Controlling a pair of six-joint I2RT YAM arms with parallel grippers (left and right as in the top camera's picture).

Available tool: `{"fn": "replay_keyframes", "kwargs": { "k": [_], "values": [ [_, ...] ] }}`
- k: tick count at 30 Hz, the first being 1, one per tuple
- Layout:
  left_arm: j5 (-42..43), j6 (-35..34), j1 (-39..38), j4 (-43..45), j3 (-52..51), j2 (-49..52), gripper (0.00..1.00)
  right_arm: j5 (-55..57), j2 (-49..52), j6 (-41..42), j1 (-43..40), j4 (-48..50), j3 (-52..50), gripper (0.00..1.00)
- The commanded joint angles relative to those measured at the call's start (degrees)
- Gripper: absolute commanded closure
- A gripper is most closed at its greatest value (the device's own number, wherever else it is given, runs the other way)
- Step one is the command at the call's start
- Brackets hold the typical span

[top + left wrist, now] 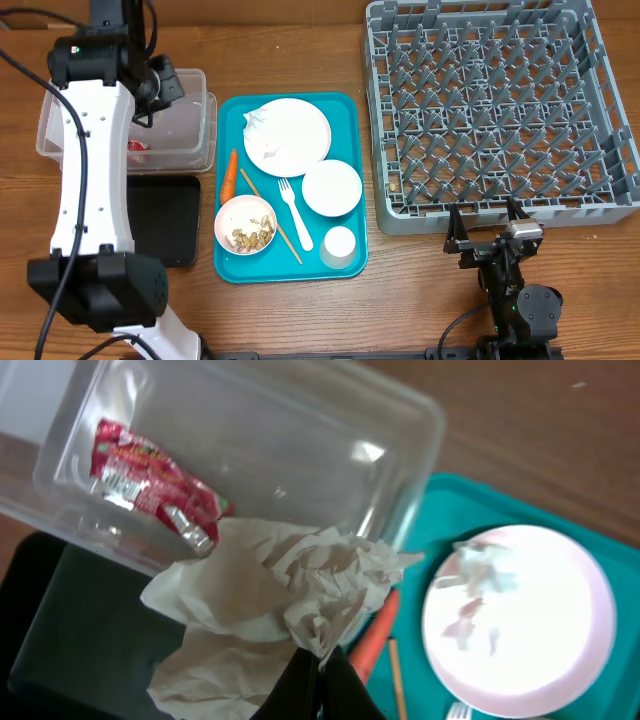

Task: Sort waste into correct bins and load items into the dishwasher
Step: 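Carry the tissue to the clear bin and release it, then return the left gripper to the plate and grasp the second tissue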

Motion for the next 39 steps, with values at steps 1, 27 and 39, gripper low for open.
{"fn": "replay_keyframes", "kwargs": {
  "k": [1,27,39],
  "values": [
    [0.6,0.5,0.6,1.2,-3.3,3.2,0.96,0.0,-0.6,-0.2,-0.1,0.5,-0.6,0.00],
    [-0.1,0.5,4.5,10.1,-6.4,14.4,0.73,0.0,-0.6,-0.2,-0.1,0.5,-0.6,0.00],
    [6.5,2.9,5.0,7.6,-2.2,14.3,0.08,0.0,-0.6,-0.2,-0.1,0.5,-0.6,0.00]
  ]
}}
